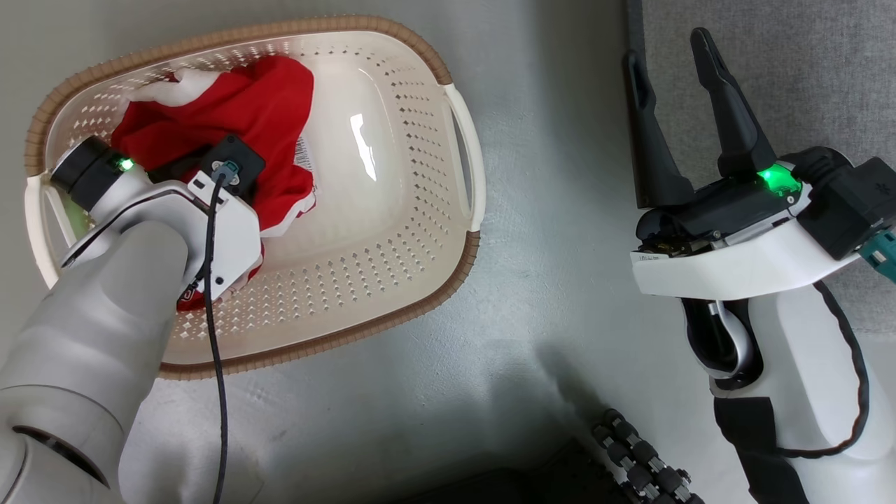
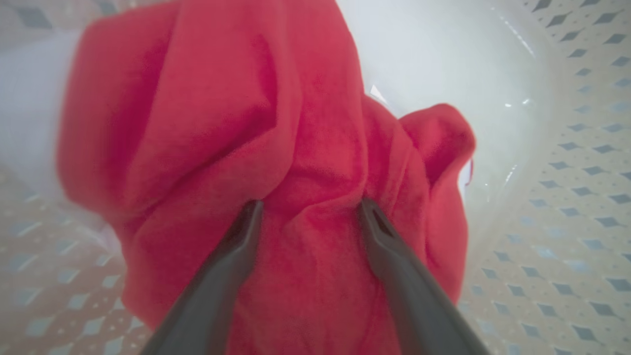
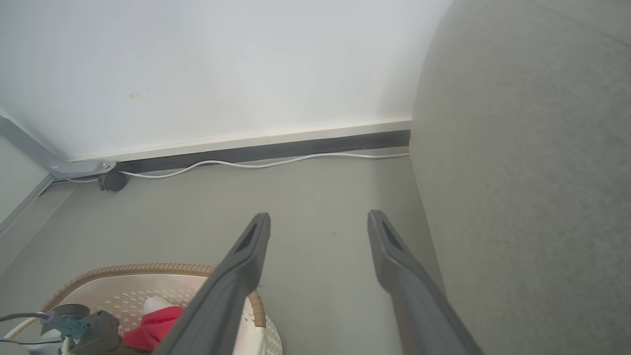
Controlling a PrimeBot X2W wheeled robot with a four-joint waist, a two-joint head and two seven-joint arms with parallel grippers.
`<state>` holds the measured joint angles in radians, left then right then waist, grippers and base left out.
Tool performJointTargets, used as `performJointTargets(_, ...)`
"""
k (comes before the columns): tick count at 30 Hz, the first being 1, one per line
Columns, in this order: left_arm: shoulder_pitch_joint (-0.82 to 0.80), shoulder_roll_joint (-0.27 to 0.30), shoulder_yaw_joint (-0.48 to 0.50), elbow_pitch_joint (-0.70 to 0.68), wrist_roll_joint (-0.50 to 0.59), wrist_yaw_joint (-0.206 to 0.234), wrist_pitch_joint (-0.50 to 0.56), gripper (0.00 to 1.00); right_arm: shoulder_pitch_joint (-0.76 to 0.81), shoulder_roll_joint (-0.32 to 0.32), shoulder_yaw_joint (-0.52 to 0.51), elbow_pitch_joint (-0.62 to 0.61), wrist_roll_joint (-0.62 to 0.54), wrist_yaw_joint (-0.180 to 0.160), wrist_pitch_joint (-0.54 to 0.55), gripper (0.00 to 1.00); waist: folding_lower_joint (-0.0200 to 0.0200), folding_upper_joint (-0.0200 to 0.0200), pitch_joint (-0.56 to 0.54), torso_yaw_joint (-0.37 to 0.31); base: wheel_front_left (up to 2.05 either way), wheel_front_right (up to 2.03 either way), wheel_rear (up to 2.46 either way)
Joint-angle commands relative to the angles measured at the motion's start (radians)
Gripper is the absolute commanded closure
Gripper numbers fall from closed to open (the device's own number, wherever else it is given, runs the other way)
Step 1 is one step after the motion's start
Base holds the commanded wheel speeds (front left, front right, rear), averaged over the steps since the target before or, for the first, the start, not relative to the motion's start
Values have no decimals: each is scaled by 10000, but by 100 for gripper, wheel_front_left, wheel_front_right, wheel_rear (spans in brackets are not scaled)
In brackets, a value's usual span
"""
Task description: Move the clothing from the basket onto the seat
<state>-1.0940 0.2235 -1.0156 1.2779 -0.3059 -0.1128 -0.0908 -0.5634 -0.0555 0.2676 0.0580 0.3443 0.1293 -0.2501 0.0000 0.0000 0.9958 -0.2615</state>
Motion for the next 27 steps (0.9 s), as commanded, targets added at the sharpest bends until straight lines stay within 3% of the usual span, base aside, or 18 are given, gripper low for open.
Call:
performJointTargets(1,-31,254,110,32,72,94,16,0,509,53,179,-299,87,14,-116,0,0,0,5,-14,0,0,0)
performJointTargets(4,12,302,125,62,-21,97,183,0,615,53,184,-402,84,14,-116,0,0,0,10,-46,0,0,0)
performJointTargets(6,43,280,163,75,-148,61,134,100,684,53,161,-452,69,14,-116,0,0,0,25,-41,0,0,0)
performJointTargets(14,177,75,266,65,-545,-90,-823,100,301,53,216,-379,185,14,-116,0,0,0,-189,-86,0,0,0)
performJointTargets(27,1526,-653,699,-556,-1528,-168,-1694,100,396,53,-64,560,-143,14,-116,0,0,0,-2495,562,0,0,0)
